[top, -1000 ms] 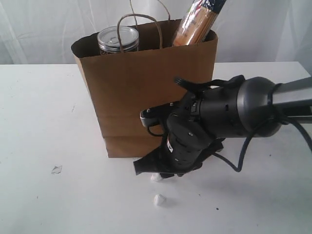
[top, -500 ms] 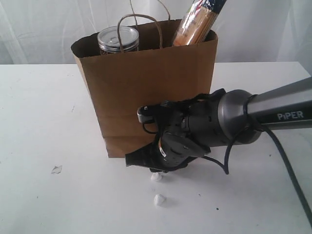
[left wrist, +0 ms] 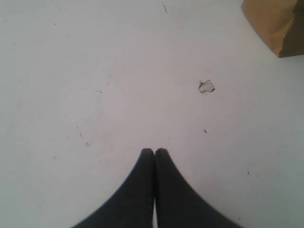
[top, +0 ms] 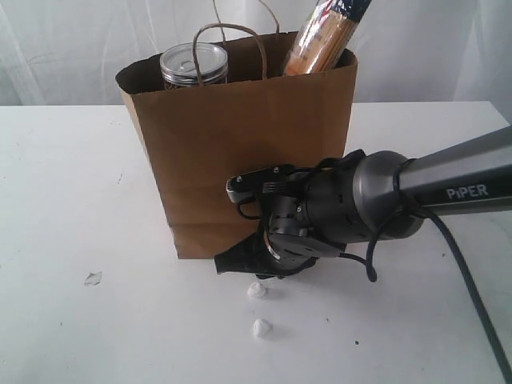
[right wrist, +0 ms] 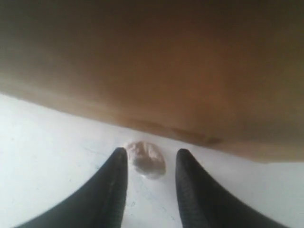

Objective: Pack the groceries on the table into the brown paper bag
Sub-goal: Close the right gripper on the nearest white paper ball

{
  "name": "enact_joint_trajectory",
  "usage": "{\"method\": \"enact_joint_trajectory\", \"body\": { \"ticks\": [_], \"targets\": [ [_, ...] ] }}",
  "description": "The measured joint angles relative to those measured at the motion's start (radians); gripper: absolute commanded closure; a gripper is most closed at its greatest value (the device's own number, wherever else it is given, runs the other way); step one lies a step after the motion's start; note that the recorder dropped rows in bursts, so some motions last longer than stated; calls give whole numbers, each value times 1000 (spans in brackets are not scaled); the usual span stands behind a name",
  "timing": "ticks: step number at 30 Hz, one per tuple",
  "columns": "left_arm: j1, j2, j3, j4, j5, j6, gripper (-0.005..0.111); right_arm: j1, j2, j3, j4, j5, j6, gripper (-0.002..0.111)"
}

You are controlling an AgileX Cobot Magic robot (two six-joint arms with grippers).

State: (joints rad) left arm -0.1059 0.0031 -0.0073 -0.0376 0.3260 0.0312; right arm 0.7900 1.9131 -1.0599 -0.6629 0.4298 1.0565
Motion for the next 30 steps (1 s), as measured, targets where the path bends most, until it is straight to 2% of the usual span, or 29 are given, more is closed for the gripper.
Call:
{"method": "enact_joint_trajectory", "body": {
  "ticks": [7,13,30],
  "targets": [
    [0,0,0,0,0,0,107,0,6,0,-36,-29,64,98],
    [0,0,0,0,0,0,107,0,6,0,-37,-57,68,108],
    [0,0,0,0,0,0,107,30,-47,0,-21,-70,68,108]
  ]
}}
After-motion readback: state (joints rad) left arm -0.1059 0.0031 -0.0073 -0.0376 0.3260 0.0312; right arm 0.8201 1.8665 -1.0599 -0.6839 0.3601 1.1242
